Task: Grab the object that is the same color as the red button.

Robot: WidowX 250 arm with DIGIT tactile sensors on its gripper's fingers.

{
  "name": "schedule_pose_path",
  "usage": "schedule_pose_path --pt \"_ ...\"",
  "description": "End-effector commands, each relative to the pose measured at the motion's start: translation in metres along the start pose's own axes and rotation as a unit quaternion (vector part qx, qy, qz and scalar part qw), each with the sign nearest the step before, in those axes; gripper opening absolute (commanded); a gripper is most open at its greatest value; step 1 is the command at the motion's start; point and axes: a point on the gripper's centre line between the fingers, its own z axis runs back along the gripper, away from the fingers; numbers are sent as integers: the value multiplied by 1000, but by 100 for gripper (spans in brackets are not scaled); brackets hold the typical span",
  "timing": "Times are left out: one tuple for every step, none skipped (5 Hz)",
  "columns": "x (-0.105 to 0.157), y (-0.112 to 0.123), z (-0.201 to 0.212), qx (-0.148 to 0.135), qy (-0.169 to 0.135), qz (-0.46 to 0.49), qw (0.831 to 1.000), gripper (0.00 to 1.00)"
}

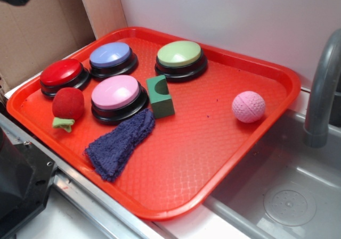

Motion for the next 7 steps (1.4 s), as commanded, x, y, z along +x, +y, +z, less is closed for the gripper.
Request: schedule_pose_path --pt "23 35 -34 23 -38 -30 999 100" --pt "25 47 -57 34 -50 -33 998 100" --pt "28 61 -86 36 -39 -68 996 100" --pt "31 67 -113 21 -49 -91 994 100" --pt "30 74 -137 -11 -49 -101 994 100" --pt "28 71 -154 -21 -43 -120 992 100" --pt "24 64 -169 -33 -35 -132 990 100"
